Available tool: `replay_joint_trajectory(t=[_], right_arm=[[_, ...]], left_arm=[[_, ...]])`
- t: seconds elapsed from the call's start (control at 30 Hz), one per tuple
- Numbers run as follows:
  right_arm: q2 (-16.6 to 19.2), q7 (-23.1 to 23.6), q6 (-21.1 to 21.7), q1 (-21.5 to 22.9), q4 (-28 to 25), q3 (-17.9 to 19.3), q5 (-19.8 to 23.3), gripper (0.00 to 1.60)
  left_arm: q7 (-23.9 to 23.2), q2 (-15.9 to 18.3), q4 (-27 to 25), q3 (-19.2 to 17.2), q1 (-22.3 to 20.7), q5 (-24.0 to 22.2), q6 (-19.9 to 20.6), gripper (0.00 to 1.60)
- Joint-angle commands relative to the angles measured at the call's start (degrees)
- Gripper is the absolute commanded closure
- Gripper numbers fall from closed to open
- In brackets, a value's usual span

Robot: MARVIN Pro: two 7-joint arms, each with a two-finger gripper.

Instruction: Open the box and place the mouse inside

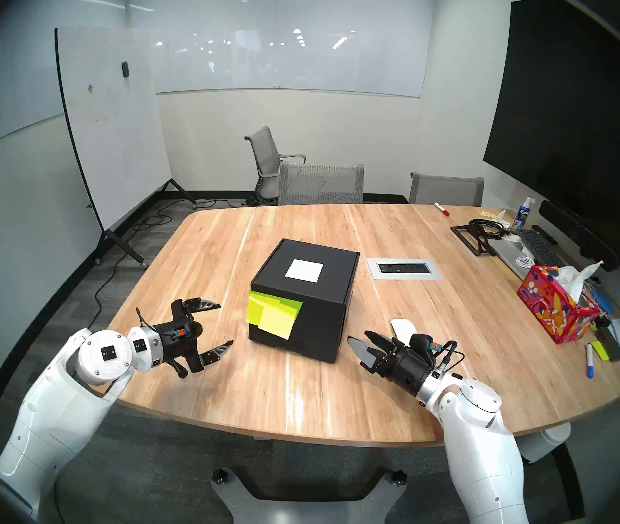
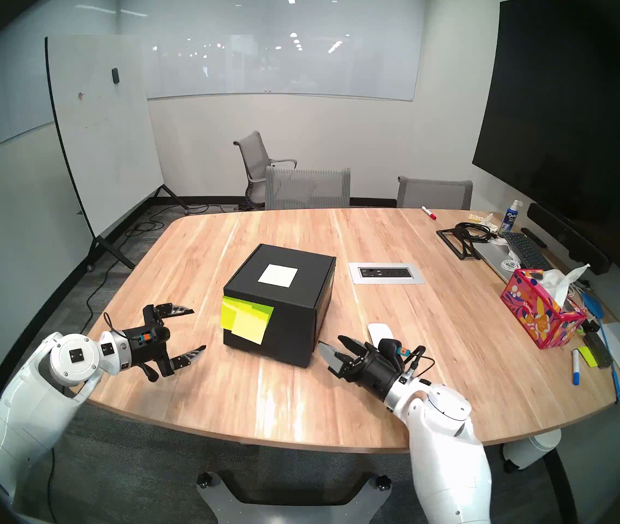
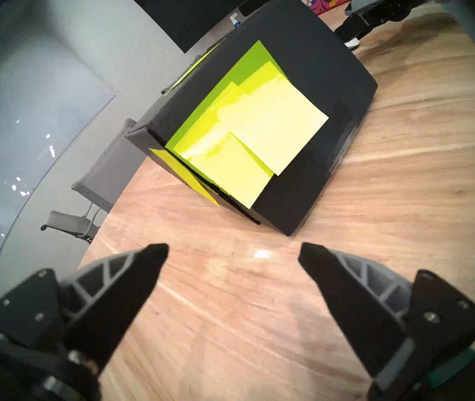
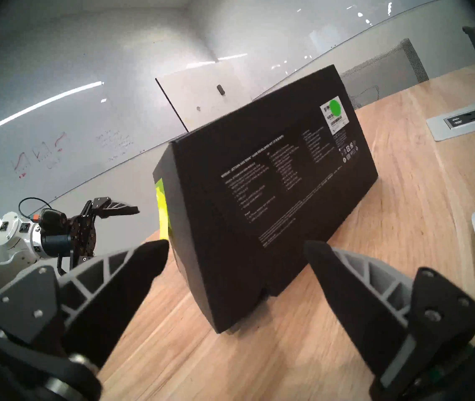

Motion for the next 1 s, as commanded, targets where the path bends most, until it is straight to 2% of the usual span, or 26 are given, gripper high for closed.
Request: replay_joint_trajectory(t=[0.0,0.33,0.57,0.97], right_arm=[[-0.2,0.0,-2.2,-0.2,-2.5,0.2,-0.4,0.00],[-0.3,-2.4,0.1,-2.7,-7.6,-0.2,-3.2,0.00],[0.4,-6.0,3.8,-5.0,-12.1,-0.8,-7.1,0.00],[1.6,-5.0,5.1,-12.5,-22.1,4.2,-7.2,0.00]], left_arm=[[0.4,-0.1,-1.3,-0.9,0.2,-0.4,0.7,0.00],[-1.5,0.6,-2.6,-1.8,0.8,-2.3,2.9,0.00],[-2.5,1.0,-4.0,-3.0,1.9,-3.4,3.6,0.00],[-3.1,0.7,-3.7,-3.0,2.5,-3.0,3.9,0.00]])
